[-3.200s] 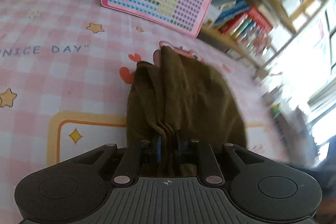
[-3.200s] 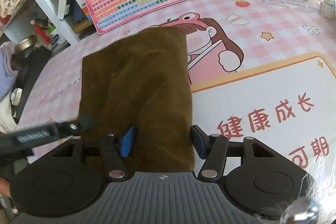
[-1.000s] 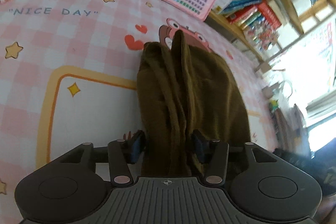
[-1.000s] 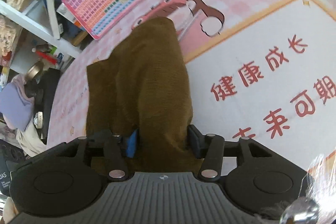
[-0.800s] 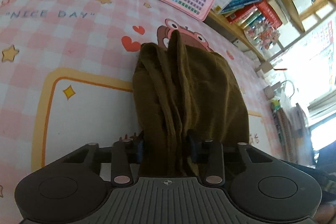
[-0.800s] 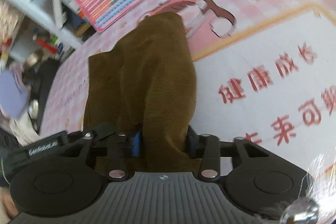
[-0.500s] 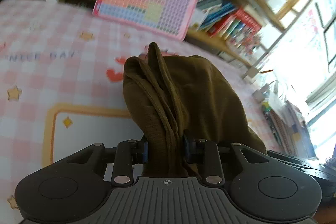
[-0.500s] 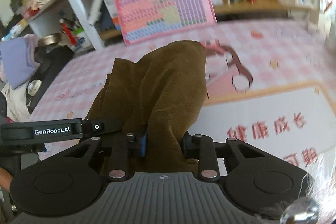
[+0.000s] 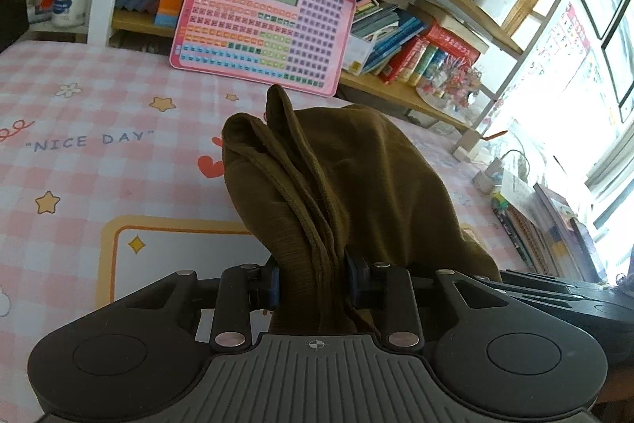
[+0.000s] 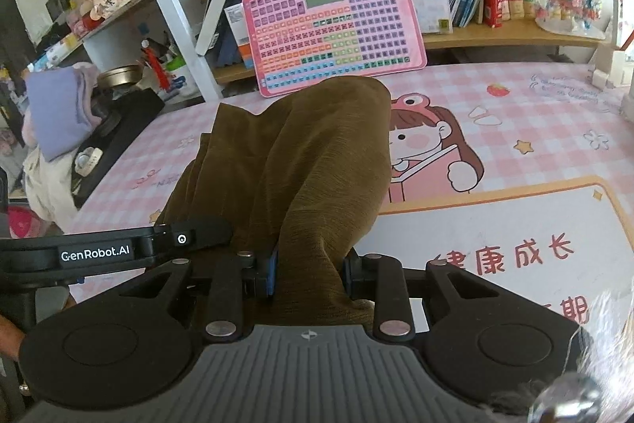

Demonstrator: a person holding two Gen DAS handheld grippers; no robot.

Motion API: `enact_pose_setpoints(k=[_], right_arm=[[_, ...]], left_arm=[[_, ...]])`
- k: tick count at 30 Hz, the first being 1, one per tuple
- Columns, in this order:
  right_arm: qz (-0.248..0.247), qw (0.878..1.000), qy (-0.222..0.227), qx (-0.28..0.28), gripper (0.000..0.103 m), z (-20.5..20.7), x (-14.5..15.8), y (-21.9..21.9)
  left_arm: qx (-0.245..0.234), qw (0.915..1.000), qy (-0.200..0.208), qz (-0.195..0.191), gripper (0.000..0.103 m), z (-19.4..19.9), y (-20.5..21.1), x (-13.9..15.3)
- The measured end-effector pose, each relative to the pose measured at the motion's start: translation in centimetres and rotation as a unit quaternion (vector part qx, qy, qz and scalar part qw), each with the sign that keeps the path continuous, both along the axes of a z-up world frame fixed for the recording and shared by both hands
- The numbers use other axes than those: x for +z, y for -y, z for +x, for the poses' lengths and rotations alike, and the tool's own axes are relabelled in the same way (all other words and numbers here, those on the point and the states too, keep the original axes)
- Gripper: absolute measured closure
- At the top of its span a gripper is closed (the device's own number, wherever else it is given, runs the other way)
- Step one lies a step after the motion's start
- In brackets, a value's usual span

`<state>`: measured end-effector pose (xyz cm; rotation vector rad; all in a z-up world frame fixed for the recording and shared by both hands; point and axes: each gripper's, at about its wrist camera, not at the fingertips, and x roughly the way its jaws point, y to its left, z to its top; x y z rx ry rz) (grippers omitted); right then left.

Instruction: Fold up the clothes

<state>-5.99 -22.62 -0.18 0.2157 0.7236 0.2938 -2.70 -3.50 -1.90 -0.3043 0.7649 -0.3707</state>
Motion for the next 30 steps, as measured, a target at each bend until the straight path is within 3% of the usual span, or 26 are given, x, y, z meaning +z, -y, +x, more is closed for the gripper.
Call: enact_pose_setpoints(k=[10, 21, 30], right_arm=[[0.019, 0.999, 0.010, 0.030, 0.077, 0.9, 0.0, 2.8], [0.050, 0.998, 0.014, 0.023, 0.077, 2.0, -0.4, 8.2], [0.065, 0.998, 0.008, 0.015, 0.077, 3.0, -0.9, 9.6]], left_arm=[[0.022, 0.9995, 0.000, 0.022, 0.074, 0.2, 2.9, 0.8], [0.017, 0.9988, 0.002, 0.046, 0.074, 1.6, 7.6, 1.6], [0.006, 0.9984, -0.007, 0.055, 0.074, 3.2, 8.5, 1.5]])
